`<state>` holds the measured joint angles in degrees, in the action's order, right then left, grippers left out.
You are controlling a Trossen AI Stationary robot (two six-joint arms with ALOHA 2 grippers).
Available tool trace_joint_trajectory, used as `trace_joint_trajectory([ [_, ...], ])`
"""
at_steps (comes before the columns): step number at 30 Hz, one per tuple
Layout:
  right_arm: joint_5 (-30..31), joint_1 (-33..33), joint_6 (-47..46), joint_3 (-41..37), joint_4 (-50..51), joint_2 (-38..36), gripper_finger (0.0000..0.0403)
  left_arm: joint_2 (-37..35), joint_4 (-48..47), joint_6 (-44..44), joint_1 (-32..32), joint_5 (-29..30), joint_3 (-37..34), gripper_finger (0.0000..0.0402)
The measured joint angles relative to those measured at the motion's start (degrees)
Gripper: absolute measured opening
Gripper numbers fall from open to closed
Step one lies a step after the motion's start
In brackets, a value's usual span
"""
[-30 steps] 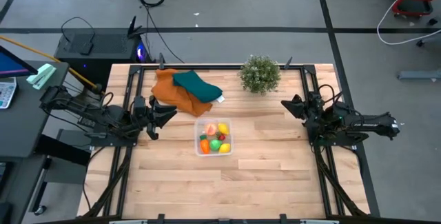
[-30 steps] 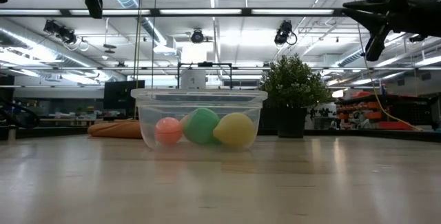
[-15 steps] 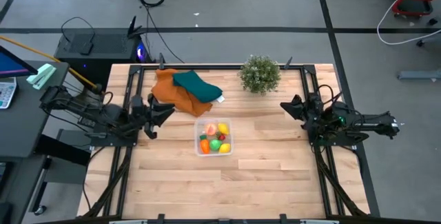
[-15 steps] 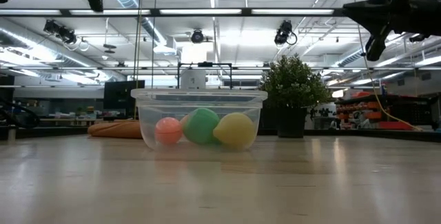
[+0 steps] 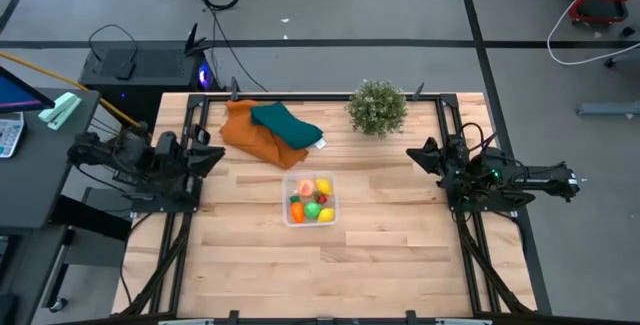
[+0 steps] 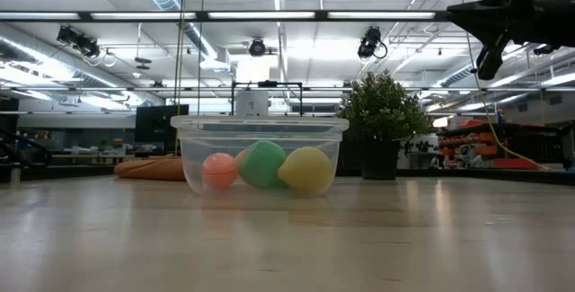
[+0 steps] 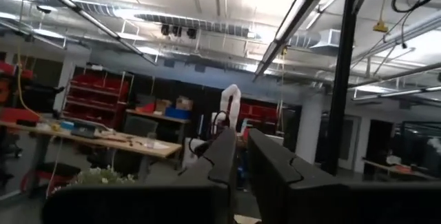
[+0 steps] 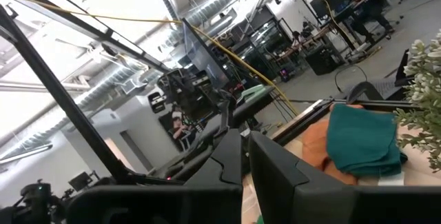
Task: Pick and placing Produce into tupperware
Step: Return to Home Position
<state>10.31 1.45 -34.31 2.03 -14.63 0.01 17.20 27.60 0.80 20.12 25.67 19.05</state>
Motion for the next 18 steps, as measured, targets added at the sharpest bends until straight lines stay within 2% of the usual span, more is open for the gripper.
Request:
trace_joint_trajectory([
  [2,0.0,0.0,0.0,0.0,0.0,0.0,0.0000,-2.5,-2.2,0.0,0.0,-1.2,0.0,0.0032],
  [7,0.0,0.0,0.0,0.1,0.0,0.0,0.0000,-6.4,-5.8,-0.5,0.0,-8.6,0.0,0.0006],
  [14,0.0,0.0,0.0,0.1,0.0,0.0,0.0000,-9.1,-7.5,-6.1,0.0,-9.6,0.0,0.0008],
  [18,0.0,0.0,0.0,0.1,0.0,0.0,0.0000,-14.2,-9.0,-7.1,0.0,-12.3,0.0,0.0006],
])
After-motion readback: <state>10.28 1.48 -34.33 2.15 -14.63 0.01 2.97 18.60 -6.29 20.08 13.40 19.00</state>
